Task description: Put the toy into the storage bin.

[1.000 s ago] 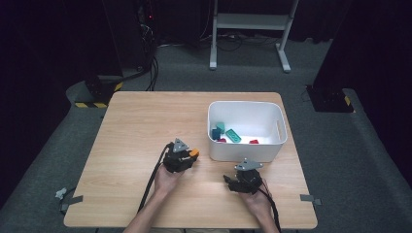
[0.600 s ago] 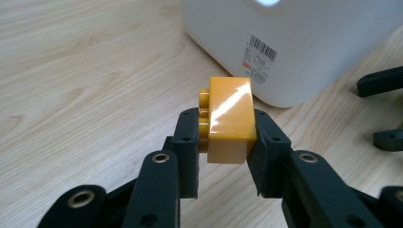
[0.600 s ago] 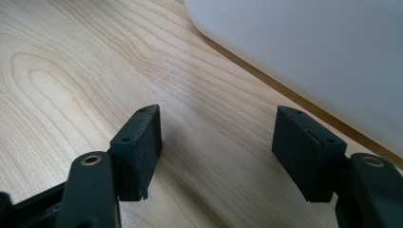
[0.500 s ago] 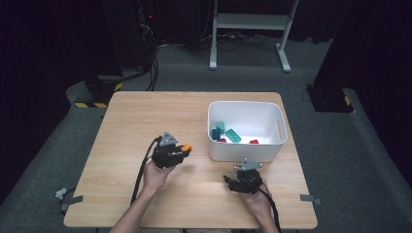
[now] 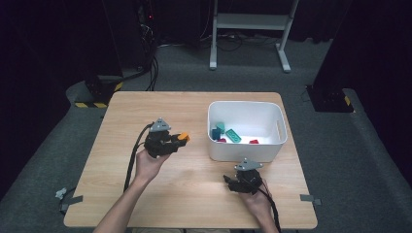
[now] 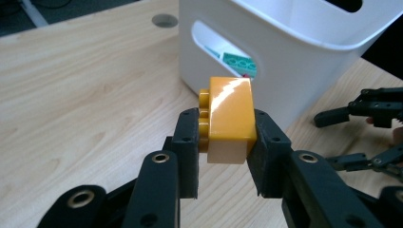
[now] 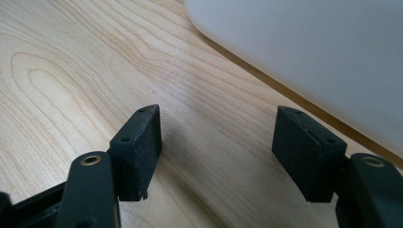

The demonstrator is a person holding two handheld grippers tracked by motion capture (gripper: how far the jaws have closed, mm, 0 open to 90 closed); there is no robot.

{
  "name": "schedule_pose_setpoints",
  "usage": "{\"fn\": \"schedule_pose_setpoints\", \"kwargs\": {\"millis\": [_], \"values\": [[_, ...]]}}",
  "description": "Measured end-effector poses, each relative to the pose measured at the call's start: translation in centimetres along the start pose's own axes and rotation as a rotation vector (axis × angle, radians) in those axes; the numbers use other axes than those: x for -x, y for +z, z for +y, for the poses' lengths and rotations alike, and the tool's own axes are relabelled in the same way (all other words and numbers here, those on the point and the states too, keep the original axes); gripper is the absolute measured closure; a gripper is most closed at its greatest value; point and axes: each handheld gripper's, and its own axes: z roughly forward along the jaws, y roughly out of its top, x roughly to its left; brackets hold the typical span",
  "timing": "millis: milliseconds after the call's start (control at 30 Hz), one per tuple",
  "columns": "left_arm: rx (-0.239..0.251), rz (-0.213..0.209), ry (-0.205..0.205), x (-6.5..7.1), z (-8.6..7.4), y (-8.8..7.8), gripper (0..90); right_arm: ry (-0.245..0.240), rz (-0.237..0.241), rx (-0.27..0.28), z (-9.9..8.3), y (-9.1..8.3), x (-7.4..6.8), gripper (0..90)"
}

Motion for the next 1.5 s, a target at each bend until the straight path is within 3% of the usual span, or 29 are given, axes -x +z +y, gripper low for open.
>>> {"fn": "schedule_pose_setpoints", "kwargs": {"millis": [333, 600, 1267, 1500], "values": [[0.051, -0.051, 0.001, -0.5, 3.1, -1.1, 67.0, 0.003, -0.001, 0.0, 0.0, 0.0, 0.0, 33.7], [0.071, -0.074, 0.007, -0.4, 5.5, -0.9, 67.0, 0.002, -0.002, -0.001, 0.0, 0.0, 0.0, 33.7], [0.074, -0.154, 0.039, 1.3, 8.9, 1.7, 67.0, 0.0, 0.0, 0.0, 0.0, 0.0, 0.0, 33.7], [0.053, -0.173, 0.053, 1.9, 9.5, 3.1, 66.9, 0.001, 0.001, 0.0, 0.0, 0.0, 0.0, 33.7]]}}
